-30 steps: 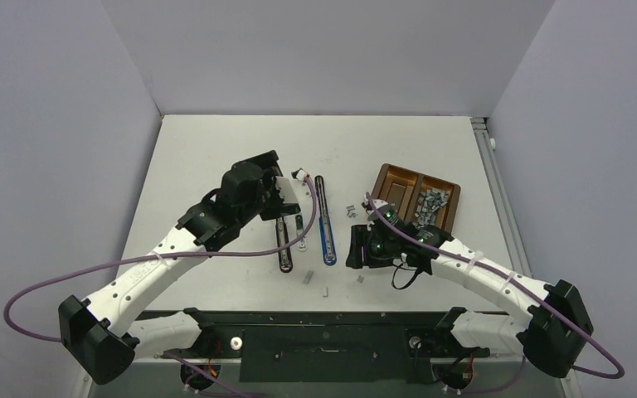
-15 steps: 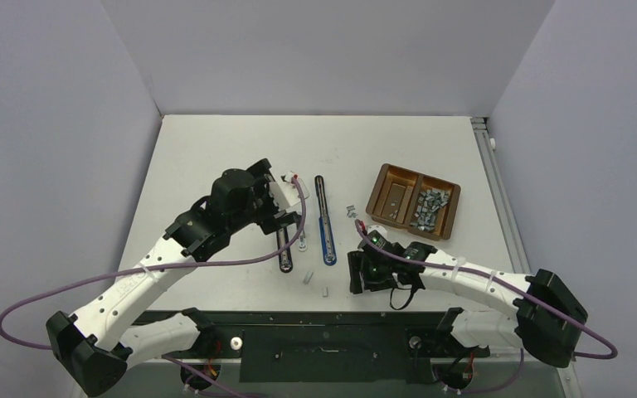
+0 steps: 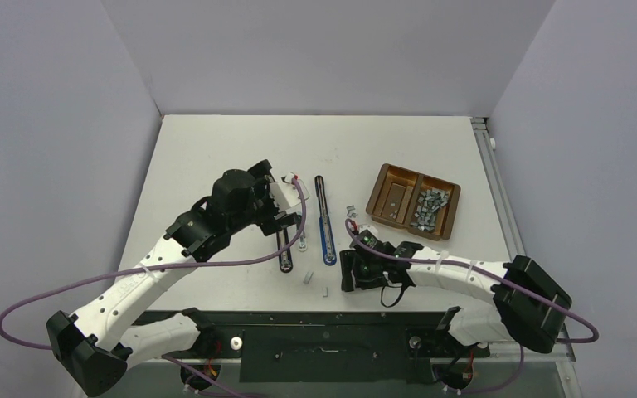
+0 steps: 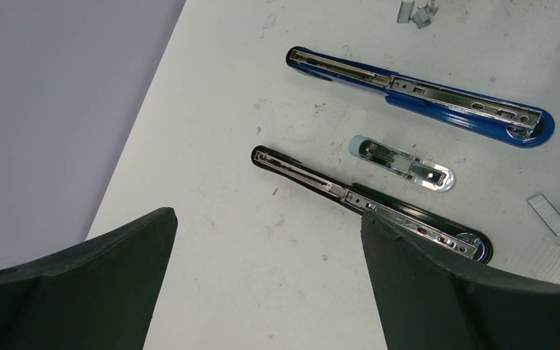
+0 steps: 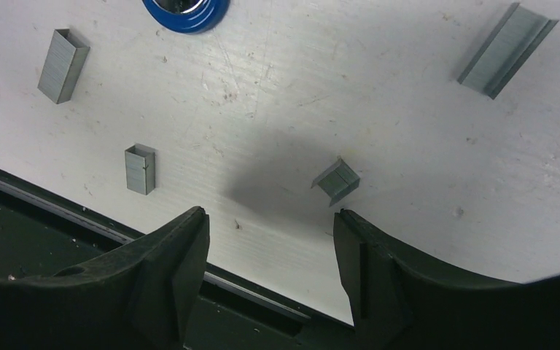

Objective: Load the staples into the stapler
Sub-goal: Pick up the staple from the center of the board.

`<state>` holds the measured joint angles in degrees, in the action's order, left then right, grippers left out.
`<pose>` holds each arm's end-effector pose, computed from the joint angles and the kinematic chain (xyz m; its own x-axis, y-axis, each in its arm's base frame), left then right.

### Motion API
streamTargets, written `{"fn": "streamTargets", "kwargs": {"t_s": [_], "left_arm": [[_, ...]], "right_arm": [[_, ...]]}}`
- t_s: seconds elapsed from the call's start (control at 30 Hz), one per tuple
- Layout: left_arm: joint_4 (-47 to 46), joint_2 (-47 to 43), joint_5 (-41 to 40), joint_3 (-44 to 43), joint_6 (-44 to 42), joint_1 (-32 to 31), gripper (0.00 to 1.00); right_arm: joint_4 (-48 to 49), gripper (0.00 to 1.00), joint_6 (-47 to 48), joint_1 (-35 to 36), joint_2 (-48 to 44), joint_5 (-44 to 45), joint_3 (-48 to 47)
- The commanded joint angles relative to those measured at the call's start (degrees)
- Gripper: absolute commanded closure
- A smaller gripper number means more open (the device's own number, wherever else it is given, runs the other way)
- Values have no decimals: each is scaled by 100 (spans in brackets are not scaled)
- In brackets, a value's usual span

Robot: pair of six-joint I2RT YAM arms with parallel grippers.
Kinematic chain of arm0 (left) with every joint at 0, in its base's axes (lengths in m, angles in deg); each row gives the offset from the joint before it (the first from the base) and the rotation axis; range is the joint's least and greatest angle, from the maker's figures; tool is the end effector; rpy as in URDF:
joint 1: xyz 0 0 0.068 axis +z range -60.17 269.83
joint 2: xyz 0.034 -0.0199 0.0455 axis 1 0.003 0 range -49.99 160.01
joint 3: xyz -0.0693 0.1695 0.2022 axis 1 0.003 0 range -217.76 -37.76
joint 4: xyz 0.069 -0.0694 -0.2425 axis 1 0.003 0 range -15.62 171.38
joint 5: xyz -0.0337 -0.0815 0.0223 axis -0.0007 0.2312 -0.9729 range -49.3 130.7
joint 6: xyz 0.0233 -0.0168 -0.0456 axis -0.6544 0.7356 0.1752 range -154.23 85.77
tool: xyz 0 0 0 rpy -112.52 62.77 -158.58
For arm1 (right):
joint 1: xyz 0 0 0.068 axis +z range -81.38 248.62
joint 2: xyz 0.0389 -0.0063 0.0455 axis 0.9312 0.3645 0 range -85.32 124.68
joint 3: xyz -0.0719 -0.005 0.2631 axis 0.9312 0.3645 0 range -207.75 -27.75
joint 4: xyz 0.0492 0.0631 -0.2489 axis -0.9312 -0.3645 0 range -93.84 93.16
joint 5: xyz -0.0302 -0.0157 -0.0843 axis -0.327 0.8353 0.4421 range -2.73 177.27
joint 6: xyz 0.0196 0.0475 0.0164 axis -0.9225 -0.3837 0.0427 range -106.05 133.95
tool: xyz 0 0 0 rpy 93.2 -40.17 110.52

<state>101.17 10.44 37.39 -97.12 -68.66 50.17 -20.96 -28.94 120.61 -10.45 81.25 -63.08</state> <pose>0.1805 -0.1469 0.3474 0.0412 0.6989 -0.7140 0.6964 0.4923 0.5222 0.1366 0.1811 0.1605 -0.9571 -0.1255 -0.2610 -0.2194 0.9024 0.3708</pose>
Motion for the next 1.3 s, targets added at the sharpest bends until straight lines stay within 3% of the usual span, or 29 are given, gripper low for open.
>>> {"fn": "streamTargets", "kwargs": {"t_s": [0.0,0.5,0.83,1.27], "left_arm": [[-164,-75,75,-5,130,-7,4],[-188,-100,102,-14,123,-24,4],[-197,-114,84,7,74,-59,4],[-238,-171,76,-9,-23,-77,4]], "right_arm": [[184,38,-11,66,190,263,-186],[-633,41,250,189,703,1142,-907],[-153,42,205,185,670,652,-737],[-88,42,221,171,903,646,-718]]}}
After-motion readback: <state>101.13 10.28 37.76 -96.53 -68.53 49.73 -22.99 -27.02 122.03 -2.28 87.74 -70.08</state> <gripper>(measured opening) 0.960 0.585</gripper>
